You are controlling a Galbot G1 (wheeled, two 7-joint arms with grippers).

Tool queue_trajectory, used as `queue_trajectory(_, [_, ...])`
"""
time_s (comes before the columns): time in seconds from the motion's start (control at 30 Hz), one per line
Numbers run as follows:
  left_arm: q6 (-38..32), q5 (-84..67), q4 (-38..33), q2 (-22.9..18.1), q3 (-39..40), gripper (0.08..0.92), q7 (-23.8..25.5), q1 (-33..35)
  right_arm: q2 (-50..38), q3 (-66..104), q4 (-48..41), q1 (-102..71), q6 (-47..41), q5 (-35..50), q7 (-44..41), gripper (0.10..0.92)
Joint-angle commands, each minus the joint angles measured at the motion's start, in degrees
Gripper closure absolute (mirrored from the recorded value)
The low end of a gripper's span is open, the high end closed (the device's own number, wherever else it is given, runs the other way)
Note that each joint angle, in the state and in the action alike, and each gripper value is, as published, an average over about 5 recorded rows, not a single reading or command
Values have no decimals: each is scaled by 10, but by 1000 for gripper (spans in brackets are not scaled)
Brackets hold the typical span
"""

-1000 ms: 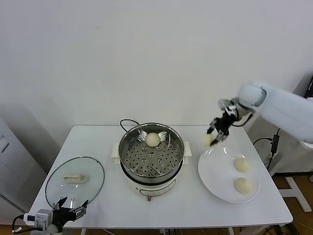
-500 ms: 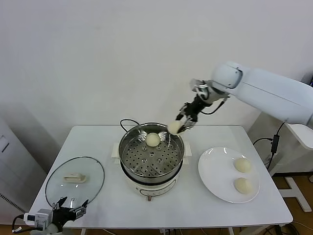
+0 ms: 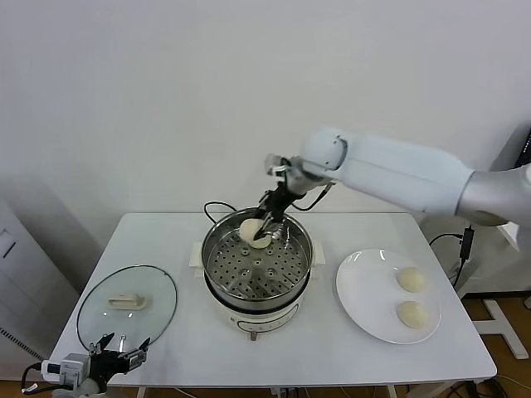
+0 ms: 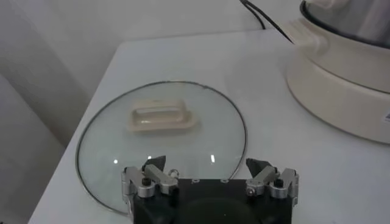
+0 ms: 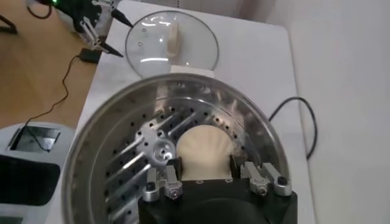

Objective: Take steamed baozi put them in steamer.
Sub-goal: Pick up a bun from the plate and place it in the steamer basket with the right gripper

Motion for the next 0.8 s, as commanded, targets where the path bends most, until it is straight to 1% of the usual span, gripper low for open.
queue_trajectory(0.03, [-1,0,1,0,0,177,0,0,46,1,1,-48,-32,-1,86,527])
queue_trajectory(0.3, [-2,0,3,-2,0,177,0,0,59,2,-8,-76,-46,-18,105,530])
queue_trajectory(0.8, [-3,1,8,-3,8,177,0,-9,63,5,-13,-91,-50,-13,118,522])
